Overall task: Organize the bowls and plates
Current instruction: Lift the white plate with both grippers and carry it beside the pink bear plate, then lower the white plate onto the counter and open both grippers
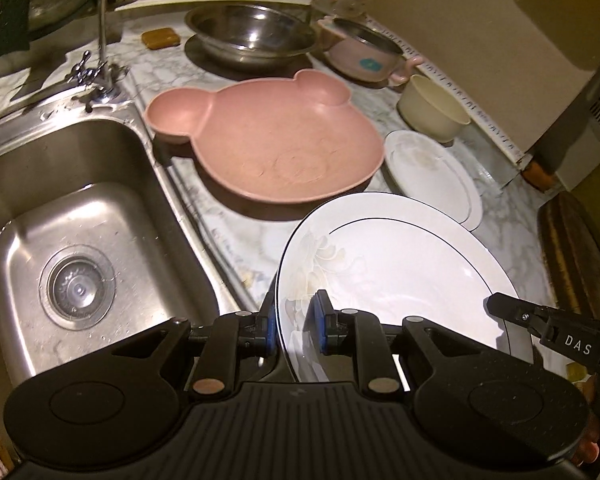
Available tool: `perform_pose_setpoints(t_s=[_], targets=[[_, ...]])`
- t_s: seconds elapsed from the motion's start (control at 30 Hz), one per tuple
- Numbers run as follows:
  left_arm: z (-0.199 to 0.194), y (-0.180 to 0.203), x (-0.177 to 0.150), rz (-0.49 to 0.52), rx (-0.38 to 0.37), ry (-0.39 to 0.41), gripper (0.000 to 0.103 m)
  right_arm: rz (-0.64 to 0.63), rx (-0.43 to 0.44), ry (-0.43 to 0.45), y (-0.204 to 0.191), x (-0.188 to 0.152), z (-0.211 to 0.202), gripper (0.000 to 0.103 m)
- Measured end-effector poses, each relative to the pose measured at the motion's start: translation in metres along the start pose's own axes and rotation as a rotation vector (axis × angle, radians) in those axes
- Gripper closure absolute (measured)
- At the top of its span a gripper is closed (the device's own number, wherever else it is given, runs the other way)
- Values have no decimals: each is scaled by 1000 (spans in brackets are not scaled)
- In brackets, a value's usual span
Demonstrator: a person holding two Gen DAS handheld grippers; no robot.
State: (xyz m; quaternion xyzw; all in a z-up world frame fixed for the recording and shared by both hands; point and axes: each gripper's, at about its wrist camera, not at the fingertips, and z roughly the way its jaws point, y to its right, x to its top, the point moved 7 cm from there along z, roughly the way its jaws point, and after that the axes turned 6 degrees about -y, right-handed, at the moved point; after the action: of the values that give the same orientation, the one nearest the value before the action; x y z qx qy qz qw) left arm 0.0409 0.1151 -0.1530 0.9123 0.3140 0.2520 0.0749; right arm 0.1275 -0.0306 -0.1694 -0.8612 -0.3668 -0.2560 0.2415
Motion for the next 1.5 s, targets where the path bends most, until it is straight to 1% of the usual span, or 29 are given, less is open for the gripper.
perform_pose_setpoints(t_s=[0.17, 0.4, 0.63, 0.77, 1.0, 1.2, 1.3, 1.4, 1.43, 1.47, 1.5], targets=[[8, -4, -3, 4, 4, -7, 86, -10, 12, -29, 0, -5, 12, 92], [18, -12, -6, -17, 2, -21, 86, -28, 23, -49, 1, -6, 25, 92], [25, -13, -10, -33, -20, -43, 86, -38, 22, -57, 4, -4, 34, 92], [26, -13, -9, -27, -22, -41, 86, -24, 32, -72, 8, -2, 39, 92], [27, -12, -6, -18, -24, -42, 86, -40, 38, -72, 8, 4, 43, 91], [28, -10, -5, -2, -24, -64, 84, -46, 46, -79, 9, 7, 45, 90], [26, -10, -4, 8, -16, -63, 84, -58, 25, -91, 8, 9, 45, 83], [21, -8, -2, 42, -4, -55, 83, -75, 16, -106, 7, 9, 45, 79], [19, -7, -1, 57, -1, -53, 79, -79, 11, -108, 7, 9, 44, 73], [17, -6, 0, 69, 3, -49, 74, -82, 7, -105, 8, 9, 43, 70], [14, -5, 2, 80, 2, -42, 73, -84, 4, -102, 9, 9, 41, 65]])
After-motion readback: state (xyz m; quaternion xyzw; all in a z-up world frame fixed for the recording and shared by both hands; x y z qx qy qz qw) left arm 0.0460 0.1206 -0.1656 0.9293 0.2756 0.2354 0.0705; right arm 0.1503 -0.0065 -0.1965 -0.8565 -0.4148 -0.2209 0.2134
